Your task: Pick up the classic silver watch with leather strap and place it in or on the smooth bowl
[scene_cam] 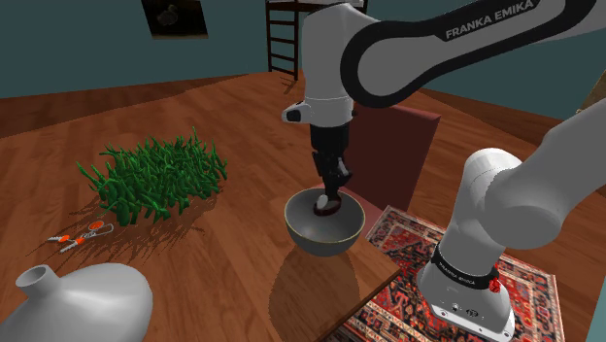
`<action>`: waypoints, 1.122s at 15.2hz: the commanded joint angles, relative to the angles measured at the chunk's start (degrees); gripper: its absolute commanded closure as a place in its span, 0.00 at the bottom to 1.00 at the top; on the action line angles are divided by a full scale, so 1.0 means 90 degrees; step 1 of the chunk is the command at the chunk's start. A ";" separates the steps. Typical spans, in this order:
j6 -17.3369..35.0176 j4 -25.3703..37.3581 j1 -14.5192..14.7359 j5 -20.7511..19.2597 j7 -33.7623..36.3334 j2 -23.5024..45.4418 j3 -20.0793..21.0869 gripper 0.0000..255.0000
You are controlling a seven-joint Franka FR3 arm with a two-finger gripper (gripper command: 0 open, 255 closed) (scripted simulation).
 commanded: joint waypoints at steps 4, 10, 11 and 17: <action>0.0002 0.0000 0.0000 0.0000 0.0000 0.0001 0.0000 0.00; -0.0650 0.0619 -0.0032 -0.0064 0.0013 -0.0031 -0.0064 0.00; -0.0815 0.0790 -0.0039 -0.0079 0.0017 -0.0025 -0.0080 0.00; -0.0815 0.0790 -0.0039 -0.0079 0.0017 -0.0025 -0.0080 0.00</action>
